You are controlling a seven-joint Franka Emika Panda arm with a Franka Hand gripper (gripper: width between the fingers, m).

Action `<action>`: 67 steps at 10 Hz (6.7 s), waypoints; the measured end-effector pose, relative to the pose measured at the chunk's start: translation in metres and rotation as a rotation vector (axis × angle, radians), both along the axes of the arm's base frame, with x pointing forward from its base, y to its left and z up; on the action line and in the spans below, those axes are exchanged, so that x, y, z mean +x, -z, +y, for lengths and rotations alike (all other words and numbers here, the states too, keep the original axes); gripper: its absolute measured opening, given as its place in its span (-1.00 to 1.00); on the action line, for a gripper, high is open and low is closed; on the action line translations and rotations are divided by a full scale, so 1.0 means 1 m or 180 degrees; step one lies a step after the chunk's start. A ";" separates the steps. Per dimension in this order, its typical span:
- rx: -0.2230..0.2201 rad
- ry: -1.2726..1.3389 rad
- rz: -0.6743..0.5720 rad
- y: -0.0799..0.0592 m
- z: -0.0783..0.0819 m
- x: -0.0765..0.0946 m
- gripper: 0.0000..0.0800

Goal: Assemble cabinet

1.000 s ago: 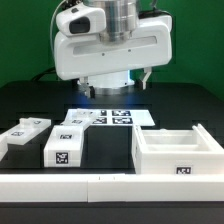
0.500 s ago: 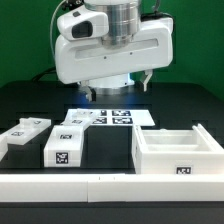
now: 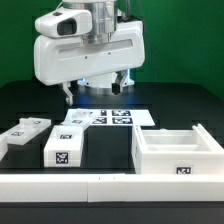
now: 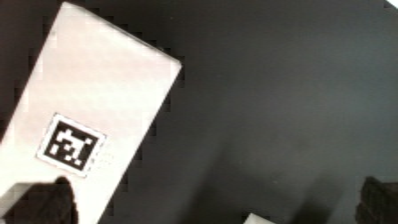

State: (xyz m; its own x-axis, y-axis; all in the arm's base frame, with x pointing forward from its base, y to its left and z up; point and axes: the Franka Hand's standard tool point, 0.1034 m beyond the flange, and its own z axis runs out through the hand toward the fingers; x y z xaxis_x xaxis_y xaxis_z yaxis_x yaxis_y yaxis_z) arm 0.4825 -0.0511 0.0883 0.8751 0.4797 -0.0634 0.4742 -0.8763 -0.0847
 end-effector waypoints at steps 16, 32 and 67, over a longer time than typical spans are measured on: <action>0.0101 -0.1946 -0.0087 0.060 -0.141 -0.051 0.99; 0.0037 -0.2148 -0.0171 0.075 -0.150 -0.064 0.99; -0.0326 0.6034 0.0426 0.016 0.100 -0.039 -0.84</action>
Offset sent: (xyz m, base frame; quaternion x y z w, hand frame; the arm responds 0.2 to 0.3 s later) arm -0.0040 -0.1000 0.0037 -0.0623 0.0383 -0.3142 0.9465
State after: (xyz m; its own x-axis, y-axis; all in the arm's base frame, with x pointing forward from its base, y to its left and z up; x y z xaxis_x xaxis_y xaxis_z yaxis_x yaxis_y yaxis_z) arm 0.4440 0.0489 0.0728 0.1584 -0.9791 -0.1277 -0.9853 -0.1652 0.0443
